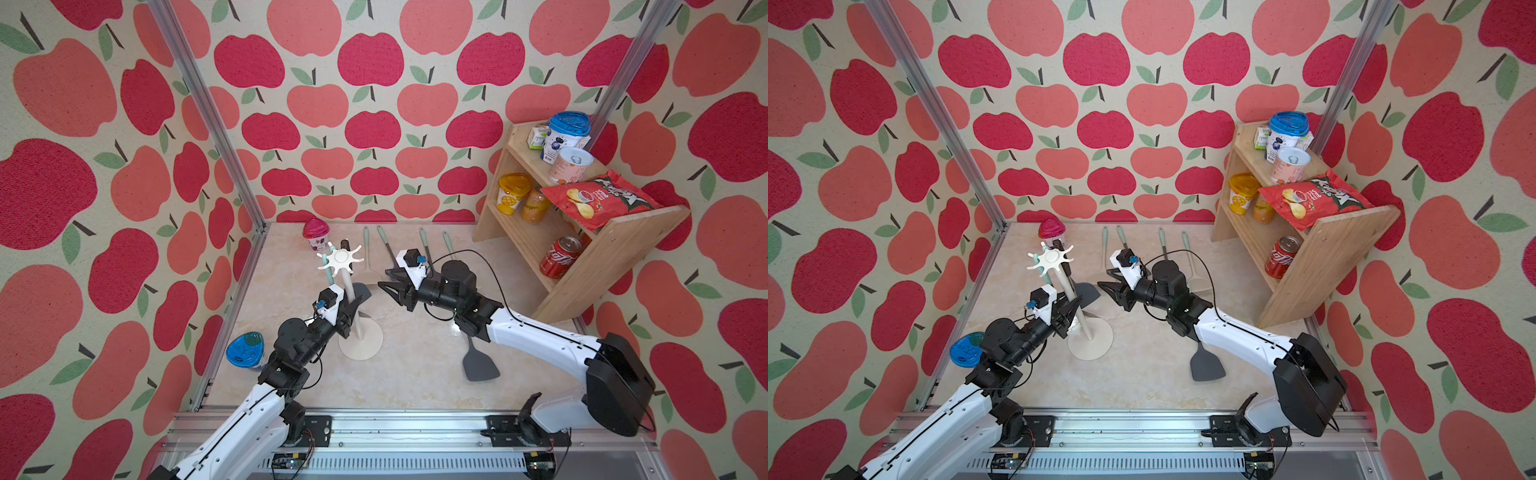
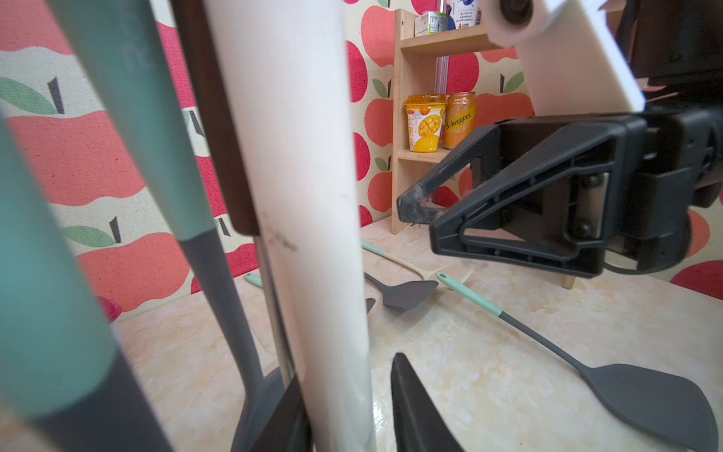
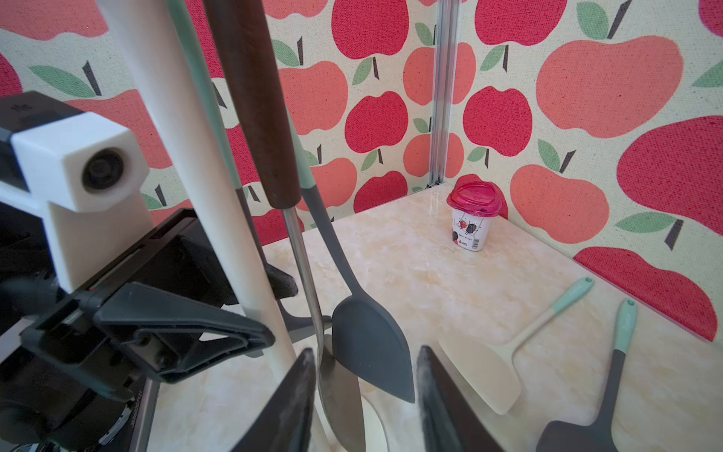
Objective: Take the spatula off the kitchen utensil rack
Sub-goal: Take off the spatula from the rack.
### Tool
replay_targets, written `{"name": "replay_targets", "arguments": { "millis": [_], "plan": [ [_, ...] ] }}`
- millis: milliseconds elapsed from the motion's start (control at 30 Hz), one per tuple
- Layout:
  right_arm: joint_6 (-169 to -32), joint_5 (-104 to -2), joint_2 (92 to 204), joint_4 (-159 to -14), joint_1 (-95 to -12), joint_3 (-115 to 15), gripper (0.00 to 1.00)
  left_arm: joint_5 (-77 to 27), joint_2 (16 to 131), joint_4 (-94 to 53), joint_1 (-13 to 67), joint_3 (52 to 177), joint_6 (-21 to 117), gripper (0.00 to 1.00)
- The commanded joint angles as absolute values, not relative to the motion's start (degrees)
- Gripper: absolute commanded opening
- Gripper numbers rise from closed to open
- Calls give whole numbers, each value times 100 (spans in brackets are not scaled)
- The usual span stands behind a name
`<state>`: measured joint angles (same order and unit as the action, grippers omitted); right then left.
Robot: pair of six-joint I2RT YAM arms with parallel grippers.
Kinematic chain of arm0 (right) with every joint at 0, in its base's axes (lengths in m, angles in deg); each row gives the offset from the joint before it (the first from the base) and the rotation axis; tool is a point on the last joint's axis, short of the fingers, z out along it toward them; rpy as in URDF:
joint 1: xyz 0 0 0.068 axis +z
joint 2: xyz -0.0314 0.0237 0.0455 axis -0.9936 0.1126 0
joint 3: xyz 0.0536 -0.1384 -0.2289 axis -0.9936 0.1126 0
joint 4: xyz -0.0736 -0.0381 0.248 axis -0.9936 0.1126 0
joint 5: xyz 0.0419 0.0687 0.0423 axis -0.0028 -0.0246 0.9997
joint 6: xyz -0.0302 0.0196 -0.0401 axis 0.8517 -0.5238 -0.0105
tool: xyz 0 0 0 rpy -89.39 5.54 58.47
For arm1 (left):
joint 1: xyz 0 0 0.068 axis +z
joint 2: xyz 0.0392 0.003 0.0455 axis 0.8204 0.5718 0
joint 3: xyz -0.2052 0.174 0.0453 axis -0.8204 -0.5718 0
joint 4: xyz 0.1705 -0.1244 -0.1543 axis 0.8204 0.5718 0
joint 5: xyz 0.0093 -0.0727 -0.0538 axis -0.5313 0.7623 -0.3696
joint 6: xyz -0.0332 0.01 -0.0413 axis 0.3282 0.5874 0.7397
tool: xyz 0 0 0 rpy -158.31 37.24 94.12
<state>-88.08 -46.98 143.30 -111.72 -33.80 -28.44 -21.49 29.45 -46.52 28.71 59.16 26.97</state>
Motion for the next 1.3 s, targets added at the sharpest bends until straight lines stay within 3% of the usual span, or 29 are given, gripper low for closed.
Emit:
{"name": "replay_targets", "arguments": {
  "millis": [0,300,867,1267],
  "plan": [
    [-8942,-4342,14543,-11443,-3465,-3116,45,-1607,3133,-4995,2849,6170,2619,30],
    [-8928,-3810,14854,-11591,-3484,-3406,44,-896,3343,-4433,2908,6529,2347,1],
    [-8879,-3267,14193,-11677,-3493,-3208,46,-33,2779,-3267,3437,6902,2443,0],
    [-8959,-2979,14356,-11772,-3450,-3444,46,20,2841,-3313,3436,6808,2510,0]
  ]
}}
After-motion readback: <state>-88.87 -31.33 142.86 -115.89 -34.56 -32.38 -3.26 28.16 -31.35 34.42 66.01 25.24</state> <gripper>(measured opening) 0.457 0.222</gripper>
